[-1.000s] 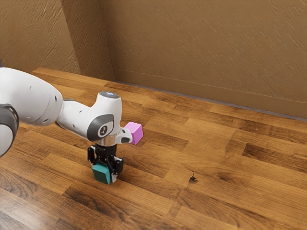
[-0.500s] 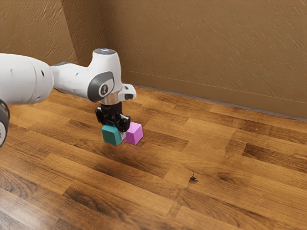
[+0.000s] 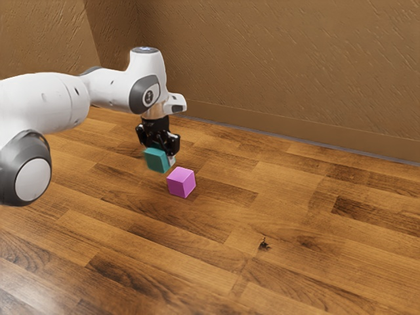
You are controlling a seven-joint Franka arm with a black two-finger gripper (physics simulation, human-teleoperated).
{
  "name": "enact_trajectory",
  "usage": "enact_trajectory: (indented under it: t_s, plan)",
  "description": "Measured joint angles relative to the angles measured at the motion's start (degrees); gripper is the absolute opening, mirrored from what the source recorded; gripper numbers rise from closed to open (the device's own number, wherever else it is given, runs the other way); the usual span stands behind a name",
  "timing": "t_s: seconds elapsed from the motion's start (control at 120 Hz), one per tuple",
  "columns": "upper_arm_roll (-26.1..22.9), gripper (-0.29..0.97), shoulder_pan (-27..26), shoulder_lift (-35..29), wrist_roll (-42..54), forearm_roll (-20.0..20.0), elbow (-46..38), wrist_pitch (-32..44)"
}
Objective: Pick up the blue block with one arm, and put the blue block on the pink block with one arm
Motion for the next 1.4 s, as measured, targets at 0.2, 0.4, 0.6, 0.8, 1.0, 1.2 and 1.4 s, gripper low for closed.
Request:
enact_trajectory:
  t_s: [0.2,0.4,0.6,0.8,1.0,1.2,1.4]
  plan:
    - [-2.4,0.38,1.6,4.6,1.4,0.1,4.9,-1.4]
    - [-4.5,0.38,2.6,7.0,2.4,0.2,8.9,-1.9]
    - [-6.1,0.41,3.8,10.1,3.2,0.1,11.6,-2.1]
    - [-6.6,0.55,3.9,10.2,4.0,0.5,12.5,-2.6]
    - [-6.1,0.63,2.6,8.5,4.6,2.4,14.0,-5.8]
    - [-5.8,0.66,0.3,-1.7,5.0,5.2,10.9,-10.1]
    - [-4.8,0.67,-0.3,-19.4,5.0,8.6,-4.5,-14.1]
